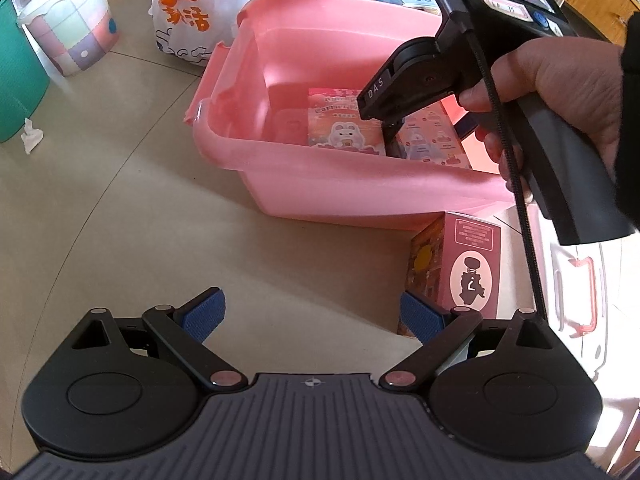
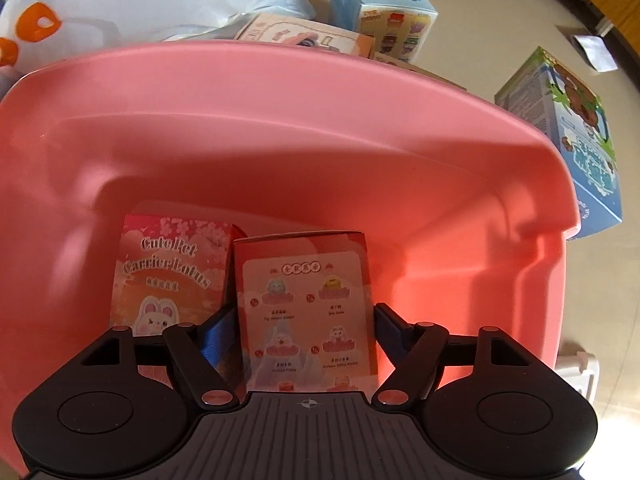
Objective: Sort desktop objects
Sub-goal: 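Carry the illustrated box into the pink bin and release it with the right gripper, then withdraw the right gripper from the bin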
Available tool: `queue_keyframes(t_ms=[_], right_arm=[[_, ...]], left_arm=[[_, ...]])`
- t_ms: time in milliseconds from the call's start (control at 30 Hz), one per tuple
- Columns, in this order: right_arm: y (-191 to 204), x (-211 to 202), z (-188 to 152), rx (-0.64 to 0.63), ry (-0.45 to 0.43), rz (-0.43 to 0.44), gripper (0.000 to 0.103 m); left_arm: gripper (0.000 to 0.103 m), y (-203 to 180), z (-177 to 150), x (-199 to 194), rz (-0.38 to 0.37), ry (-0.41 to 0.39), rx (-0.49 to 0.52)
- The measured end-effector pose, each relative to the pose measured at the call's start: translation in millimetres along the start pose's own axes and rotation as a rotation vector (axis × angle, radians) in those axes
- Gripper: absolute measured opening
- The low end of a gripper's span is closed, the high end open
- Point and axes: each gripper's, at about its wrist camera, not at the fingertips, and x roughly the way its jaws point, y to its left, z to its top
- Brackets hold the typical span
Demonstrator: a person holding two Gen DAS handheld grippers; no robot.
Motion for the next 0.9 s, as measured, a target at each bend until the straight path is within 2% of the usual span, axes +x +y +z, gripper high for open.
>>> queue_keyframes(t_ms=[100,233,433,567,633,733,900], right_arm=[[-0.7,-13.3,-2.1,0.002,-0.017,0.024,0.076],[-4.8,-38.1,-2.9,0.033,-0.050,0.072,0.090],[-21.9,-76.8,1.8,0.029,-0.114,0.061,0.090],[-40.1,-103.8,-4.2,0.041,-0.172,0.072,0.090],[-48.1,-122.6,-14.0,0.041,-0.205,0.069,0.090],[-57.1,-151.6,-35.9,0.035,-0.248,0.052,0.099],[-81.2,-188.2,-94.8,0.103,-0.311,0.017,0.100]], left_arm=[[0.096,-2.4,0.7,-1.3,0.001,-0.001,-0.004],[0.096,-5.9,1.6,-4.6,-0.002,-0.003,-0.011],[0.097,-12.1,1.9,-12.4,0.001,-0.008,-0.013],[0.097,-17.9,3.3,-22.5,-0.001,-0.039,-0.015],[0.097,-20.6,3.7,-28.0,-0.007,-0.054,-0.021],[0.097,-22.9,2.5,-38.7,-0.033,-0.086,-0.046],[0.097,-31.7,-0.8,-53.9,-0.027,-0.155,-0.005]])
